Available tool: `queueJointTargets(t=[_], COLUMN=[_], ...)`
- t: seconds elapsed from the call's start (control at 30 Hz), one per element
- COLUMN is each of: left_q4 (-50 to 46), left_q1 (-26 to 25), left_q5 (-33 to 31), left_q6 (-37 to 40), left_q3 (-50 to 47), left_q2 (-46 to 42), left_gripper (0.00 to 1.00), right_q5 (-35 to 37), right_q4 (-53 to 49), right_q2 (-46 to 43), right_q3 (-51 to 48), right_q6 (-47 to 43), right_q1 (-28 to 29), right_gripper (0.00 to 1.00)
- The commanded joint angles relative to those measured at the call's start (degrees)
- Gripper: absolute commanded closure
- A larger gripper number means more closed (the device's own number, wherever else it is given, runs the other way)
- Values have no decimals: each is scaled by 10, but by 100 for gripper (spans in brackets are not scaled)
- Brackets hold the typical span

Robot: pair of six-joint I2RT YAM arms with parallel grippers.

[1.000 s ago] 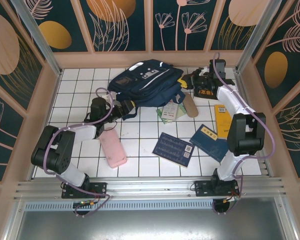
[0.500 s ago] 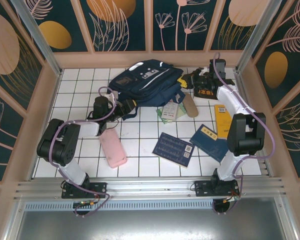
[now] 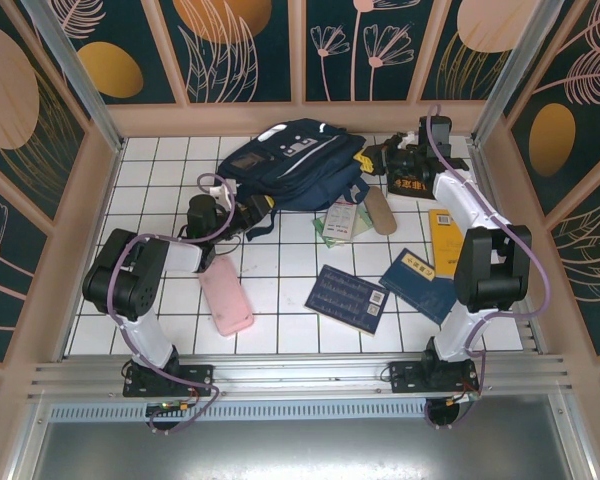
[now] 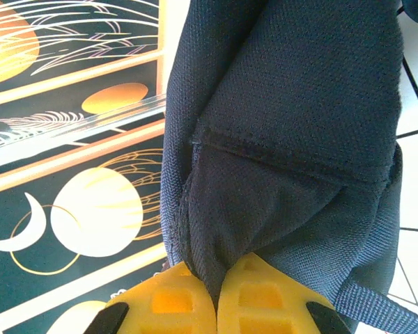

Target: Pack the student bag

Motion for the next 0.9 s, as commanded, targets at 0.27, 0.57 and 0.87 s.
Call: queueJointTargets(t=[0.27, 0.57, 0.87], left_q4=[65, 104, 101], left_q1=[4, 4, 4], left_q5=[-17, -20, -22], left_q6=[-7, -27, -26], left_q3=[-52, -67, -76], left_q2=[-25, -13, -22], left_gripper=[35, 63, 79], right_q5=[-37, -36, -33], right_q4=[42, 38, 30], right_q2=[-33, -36, -35], right_q3=[16, 23, 22], right_q6=[6, 4, -4], right_q1=[-2, -6, -9], right_gripper=[100, 100, 100])
